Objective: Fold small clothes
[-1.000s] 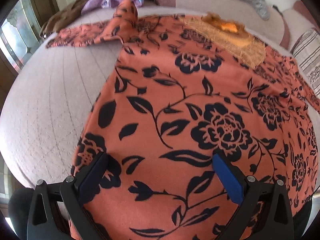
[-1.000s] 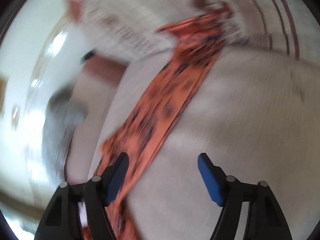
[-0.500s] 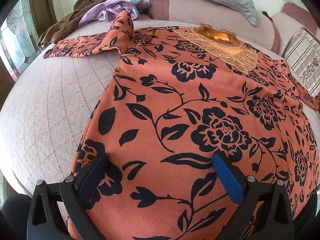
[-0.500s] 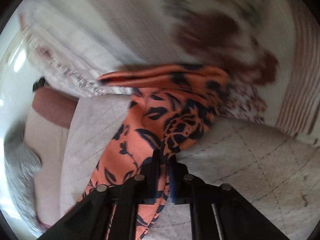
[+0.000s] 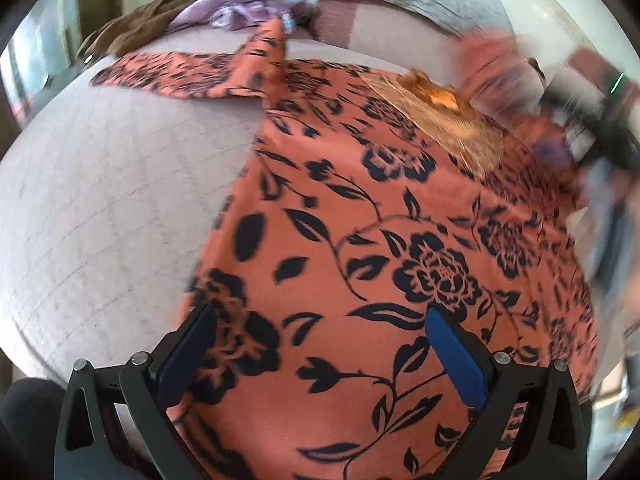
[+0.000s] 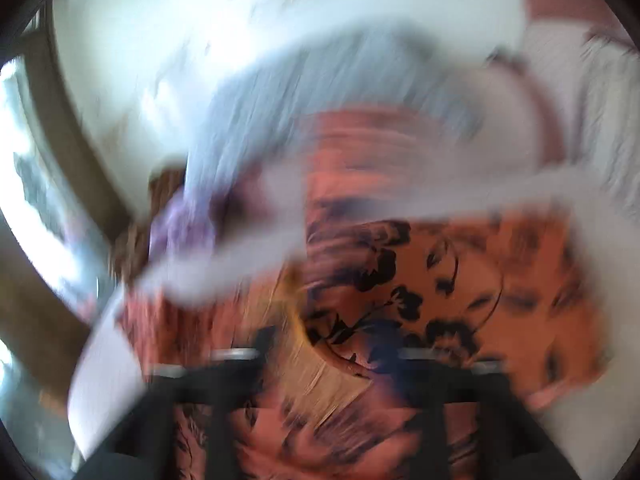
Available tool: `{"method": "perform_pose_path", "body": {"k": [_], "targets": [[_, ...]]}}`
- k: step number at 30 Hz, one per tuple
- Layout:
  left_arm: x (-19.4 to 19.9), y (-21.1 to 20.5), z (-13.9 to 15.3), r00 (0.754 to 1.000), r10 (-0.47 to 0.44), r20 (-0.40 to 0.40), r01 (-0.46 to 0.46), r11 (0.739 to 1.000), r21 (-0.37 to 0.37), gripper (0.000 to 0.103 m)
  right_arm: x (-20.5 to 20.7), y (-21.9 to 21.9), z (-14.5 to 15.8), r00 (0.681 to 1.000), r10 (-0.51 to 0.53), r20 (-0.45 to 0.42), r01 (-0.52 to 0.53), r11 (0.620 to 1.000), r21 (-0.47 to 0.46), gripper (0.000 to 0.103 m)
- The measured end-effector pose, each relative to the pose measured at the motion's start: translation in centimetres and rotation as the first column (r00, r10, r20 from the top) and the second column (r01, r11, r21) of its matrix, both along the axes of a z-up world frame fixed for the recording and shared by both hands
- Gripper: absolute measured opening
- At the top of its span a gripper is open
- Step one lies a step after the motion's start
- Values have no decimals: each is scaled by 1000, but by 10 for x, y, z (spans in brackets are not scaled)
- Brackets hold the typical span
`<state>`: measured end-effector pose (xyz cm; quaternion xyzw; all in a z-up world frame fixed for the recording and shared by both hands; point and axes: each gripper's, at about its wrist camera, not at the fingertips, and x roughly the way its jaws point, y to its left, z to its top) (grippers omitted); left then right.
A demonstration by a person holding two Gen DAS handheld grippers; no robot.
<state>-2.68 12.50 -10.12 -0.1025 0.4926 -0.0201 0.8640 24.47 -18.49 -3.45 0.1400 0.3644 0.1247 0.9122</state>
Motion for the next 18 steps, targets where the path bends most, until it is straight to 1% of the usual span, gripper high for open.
{"method": "perform_pose_path", "body": {"k": [1,2,3,4,6,7,8,10,12,14,15,16,18], "targets": [[0,6,6,1000,9,4,-9,1000,-14,103,3,18,-27,998,21,-57,-22,1000,-14,89],[0,11,12,1000,16,15,-15,1000,-19,103,4,31,-54,990,38,-136,-41,999,-24,89],[0,14,19,999,20,31,-20,1000,-19,103,3,36,-74,980,40,-195,-43,999,-9,89],[1,18,27,998,21,56,-20,1000,-24,103,0,33,-82,978,31,-205,-29,1000,13,89],[10,19,36,996,12,83,-7,998,-65,103,-19,21,-81,986,8,-169,0,999,48,89],[22,17,40,996,-7,88,16,994,-109,103,-34,17,-77,989,1,-146,6,999,50,90],[32,14,44,996,-22,90,34,989,-141,103,-40,6,-74,992,-6,-124,10,999,38,90],[61,7,53,994,-37,106,61,972,-226,103,-47,-12,-64,995,-26,-98,27,999,16,90],[96,1,57,993,-45,110,80,938,-336,103,-58,-33,-60,995,-45,-94,46,999,14,90],[137,-5,54,997,-35,73,63,902,-427,103,-69,-50,-57,993,-59,-98,61,998,21,90],[156,-9,48,998,-37,48,55,875,-480,103,-80,-61,-60,993,-69,-99,73,997,34,90],[177,-15,38,1000,-26,-2,21,854,-520,101,-84,-68,-63,992,-75,-101,80,996,44,90],[206,-27,18,997,-23,-79,-22,852,-523,95,-95,-77,-72,990,-84,-114,91,994,57,90]]}}
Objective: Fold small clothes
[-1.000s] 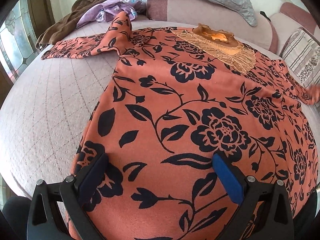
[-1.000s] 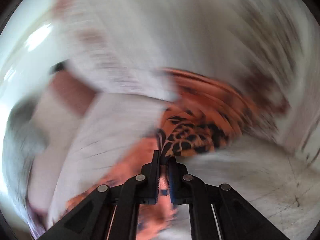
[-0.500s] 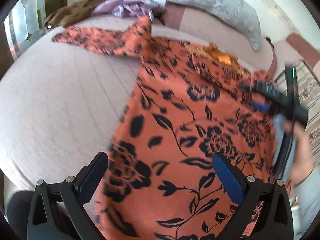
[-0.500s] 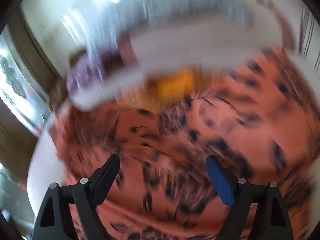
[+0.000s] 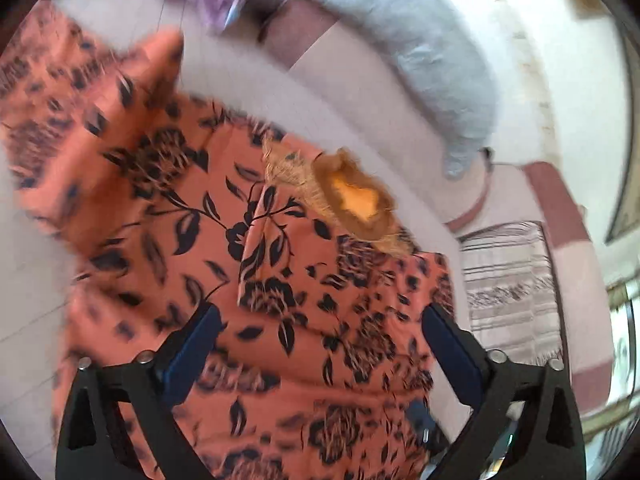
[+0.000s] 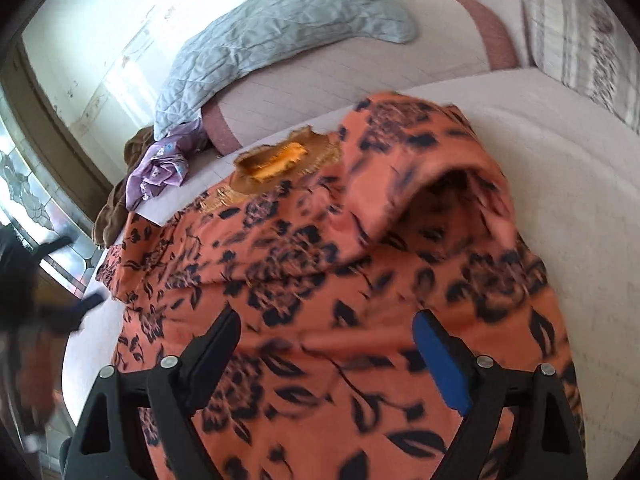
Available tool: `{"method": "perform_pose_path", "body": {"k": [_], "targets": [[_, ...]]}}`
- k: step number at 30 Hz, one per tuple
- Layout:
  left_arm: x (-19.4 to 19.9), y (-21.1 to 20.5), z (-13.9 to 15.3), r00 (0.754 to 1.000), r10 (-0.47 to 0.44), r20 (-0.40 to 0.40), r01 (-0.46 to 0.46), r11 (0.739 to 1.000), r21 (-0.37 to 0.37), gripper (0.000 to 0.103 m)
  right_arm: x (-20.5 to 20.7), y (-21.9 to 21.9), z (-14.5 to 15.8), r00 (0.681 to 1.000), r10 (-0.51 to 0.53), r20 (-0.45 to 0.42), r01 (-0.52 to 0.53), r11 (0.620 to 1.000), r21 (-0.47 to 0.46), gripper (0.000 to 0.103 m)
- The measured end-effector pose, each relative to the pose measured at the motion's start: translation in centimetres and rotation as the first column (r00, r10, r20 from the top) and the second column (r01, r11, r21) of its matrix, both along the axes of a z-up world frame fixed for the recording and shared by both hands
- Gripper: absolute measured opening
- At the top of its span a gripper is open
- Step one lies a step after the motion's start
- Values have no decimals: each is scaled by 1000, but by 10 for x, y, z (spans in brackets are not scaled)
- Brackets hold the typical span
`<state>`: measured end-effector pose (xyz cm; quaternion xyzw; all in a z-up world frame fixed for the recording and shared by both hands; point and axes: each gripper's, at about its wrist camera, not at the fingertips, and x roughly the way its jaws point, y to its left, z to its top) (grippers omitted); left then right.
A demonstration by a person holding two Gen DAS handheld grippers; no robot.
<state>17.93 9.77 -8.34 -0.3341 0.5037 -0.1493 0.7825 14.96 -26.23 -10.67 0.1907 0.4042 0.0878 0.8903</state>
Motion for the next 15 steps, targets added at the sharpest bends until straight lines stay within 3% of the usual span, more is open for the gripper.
{"method": "perform_pose_path", "body": {"k": [2,4,6,7,8,10,12,14,15], "targets": [[14,-9,-18,999,-2,-55,3,1000,25,85,-5,-5,-11,1000,-9,-23,10,1000,20,90],[22,-15,-38,993,6,-122,-1,999,42,84,-10,-10,-18,999,-13,-31,15,999,41,90],[22,-20,-48,991,-3,-137,9,999,40,81,-12,-11,-19,1000,-10,-15,11,999,49,90],[19,-23,-46,993,2,-120,6,998,63,67,-12,-12,-19,1000,-10,-14,10,999,53,90],[20,-26,-45,993,-9,-116,19,996,92,15,-12,-13,-20,1000,-9,-13,10,998,58,90],[21,-28,-43,990,-10,-138,31,988,149,7,-11,-14,-20,1000,-9,-11,9,998,64,90],[11,-27,-16,1000,4,-17,0,974,225,7,-12,-15,-19,1000,-4,-15,5,998,59,90],[-13,-25,31,979,18,205,-85,943,322,7,-12,-15,-16,1000,4,-20,-3,999,50,90],[-25,-21,45,964,27,264,-120,932,342,7,-12,-16,-12,1000,3,-16,-2,999,49,90]]}}
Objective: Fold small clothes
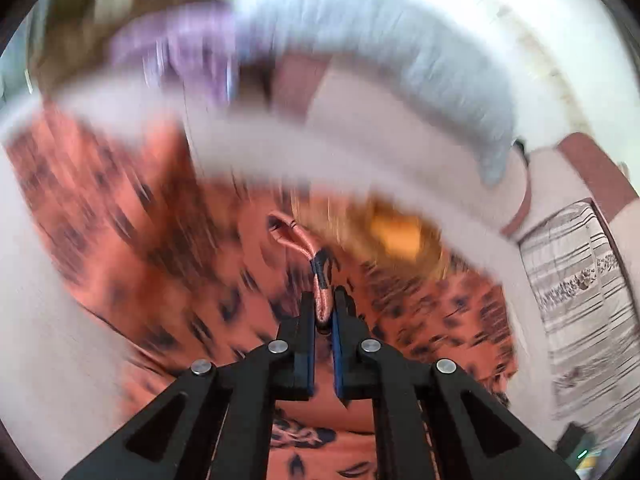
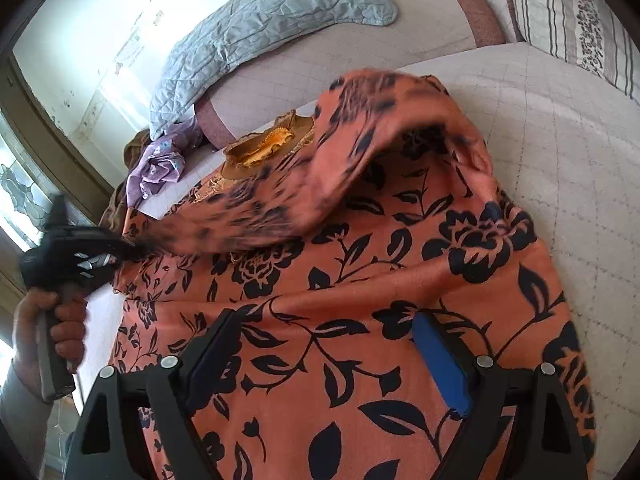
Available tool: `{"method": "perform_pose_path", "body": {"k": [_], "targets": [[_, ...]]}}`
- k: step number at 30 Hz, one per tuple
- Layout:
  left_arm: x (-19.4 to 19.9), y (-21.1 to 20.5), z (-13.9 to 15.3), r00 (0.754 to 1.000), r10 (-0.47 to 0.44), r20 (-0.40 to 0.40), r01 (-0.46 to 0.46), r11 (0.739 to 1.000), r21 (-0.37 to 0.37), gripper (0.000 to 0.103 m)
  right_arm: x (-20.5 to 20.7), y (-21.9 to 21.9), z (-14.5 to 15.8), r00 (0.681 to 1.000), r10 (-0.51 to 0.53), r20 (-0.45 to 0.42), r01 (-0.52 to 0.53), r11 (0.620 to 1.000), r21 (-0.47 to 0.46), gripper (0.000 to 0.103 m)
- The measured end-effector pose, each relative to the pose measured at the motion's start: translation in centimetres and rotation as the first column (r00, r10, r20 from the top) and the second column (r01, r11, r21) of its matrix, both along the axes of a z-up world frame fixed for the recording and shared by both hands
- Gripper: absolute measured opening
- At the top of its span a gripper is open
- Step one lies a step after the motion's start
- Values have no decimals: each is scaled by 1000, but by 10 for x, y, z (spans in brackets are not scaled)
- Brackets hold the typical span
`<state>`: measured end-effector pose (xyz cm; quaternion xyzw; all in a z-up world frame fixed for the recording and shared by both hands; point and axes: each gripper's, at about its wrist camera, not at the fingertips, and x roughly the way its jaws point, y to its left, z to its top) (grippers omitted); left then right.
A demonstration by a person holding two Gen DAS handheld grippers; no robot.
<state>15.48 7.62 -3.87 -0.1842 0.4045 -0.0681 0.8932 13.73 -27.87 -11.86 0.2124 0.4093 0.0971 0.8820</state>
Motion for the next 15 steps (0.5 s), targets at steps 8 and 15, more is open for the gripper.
{"method": "perform_pose_path", "body": {"k": [8,15], "targets": [[18,10,-94,965,-8,-261,17,999,30,9,33,-27,41,997,-55,56,50,995,84,90],[16,19,-100,960,-19,-279,4,998,-56,11,120,-69,-2,981,-108,-162,148,954,262,88]]}}
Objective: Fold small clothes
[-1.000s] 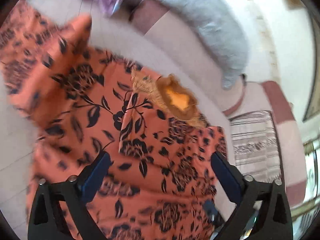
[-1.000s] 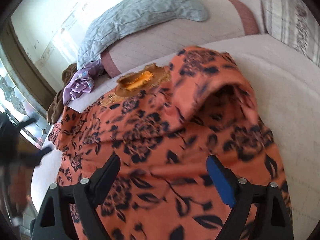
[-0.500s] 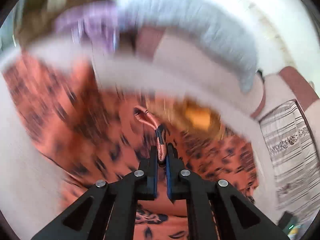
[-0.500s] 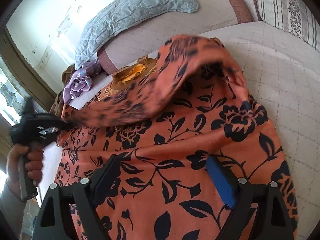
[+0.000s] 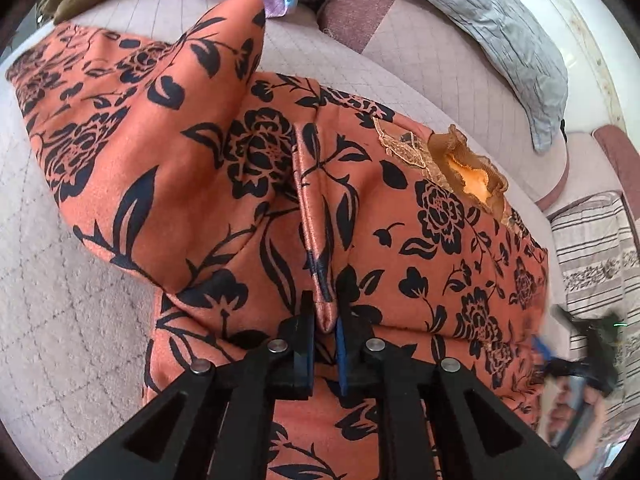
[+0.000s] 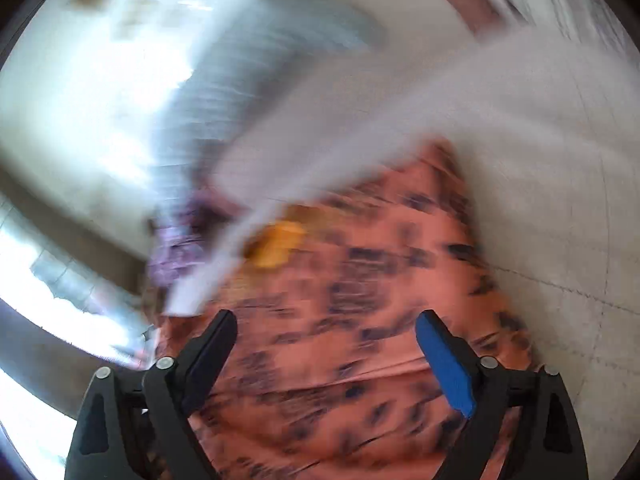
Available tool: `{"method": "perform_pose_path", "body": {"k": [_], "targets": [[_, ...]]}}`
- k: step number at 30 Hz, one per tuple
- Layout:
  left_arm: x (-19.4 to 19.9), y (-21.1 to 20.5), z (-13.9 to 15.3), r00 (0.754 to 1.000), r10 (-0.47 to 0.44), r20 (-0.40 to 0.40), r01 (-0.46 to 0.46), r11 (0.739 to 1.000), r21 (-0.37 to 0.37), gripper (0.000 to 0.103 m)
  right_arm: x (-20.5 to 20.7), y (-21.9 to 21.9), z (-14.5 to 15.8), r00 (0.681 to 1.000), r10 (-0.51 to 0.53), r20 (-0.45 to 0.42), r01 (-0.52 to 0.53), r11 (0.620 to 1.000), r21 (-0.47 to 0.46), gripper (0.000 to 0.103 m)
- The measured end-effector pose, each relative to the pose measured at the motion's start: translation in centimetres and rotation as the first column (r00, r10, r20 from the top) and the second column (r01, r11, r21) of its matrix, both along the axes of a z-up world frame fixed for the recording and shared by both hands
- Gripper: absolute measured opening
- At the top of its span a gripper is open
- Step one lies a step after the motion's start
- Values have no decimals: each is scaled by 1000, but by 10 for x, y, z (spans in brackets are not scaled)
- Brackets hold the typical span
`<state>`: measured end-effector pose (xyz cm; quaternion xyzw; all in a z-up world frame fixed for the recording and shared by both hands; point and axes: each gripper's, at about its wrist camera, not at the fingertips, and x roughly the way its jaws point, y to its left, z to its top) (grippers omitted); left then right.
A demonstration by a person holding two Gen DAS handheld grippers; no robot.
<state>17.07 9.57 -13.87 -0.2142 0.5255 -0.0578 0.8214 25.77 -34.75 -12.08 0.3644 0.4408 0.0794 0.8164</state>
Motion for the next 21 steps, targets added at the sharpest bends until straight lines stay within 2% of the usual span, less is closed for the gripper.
{"method": "perform_pose_path", "body": {"k": [1,2,3,6,8,10,13,16,17,18,21], "targets": [[0,2,0,1000,0,-9,0,1000,-7,11,6,-13,-26,993,-55,-104,63,995,83,87],[0,2,0,1000,-2,-9,2,1000,-11,11,0,-18,-19,993,-102,-61,109,986,127,87],[-1,1,-1,1000,-8,-5,8,1000,-11,11,-3,-17,-9,994,-104,-39,108,986,131,88],[9,0,1,1000,-14,10,14,1000,-4,11,-8,3,28,996,-2,91,-9,992,124,88],[11,1,2,1000,-11,13,11,1000,-12,11,-4,6,33,995,16,95,-22,998,65,88],[8,4,2,1000,-14,14,15,1000,-24,11,1,-3,29,998,-46,39,46,999,-11,89],[-3,15,5,999,-30,28,31,999,-21,11,-1,-25,33,992,-110,64,112,993,-36,89],[-6,13,6,998,-42,50,42,999,2,11,5,-45,28,993,-118,27,120,987,-103,87],[-6,12,6,997,-46,56,46,999,9,11,11,-50,24,995,-101,8,101,988,-119,82],[-6,11,6,997,-49,62,48,999,14,11,20,-51,20,997,-77,-10,74,987,-145,67],[-5,11,6,996,-50,69,49,999,15,11,49,-46,11,999,4,-43,-12,983,-183,55]]}}
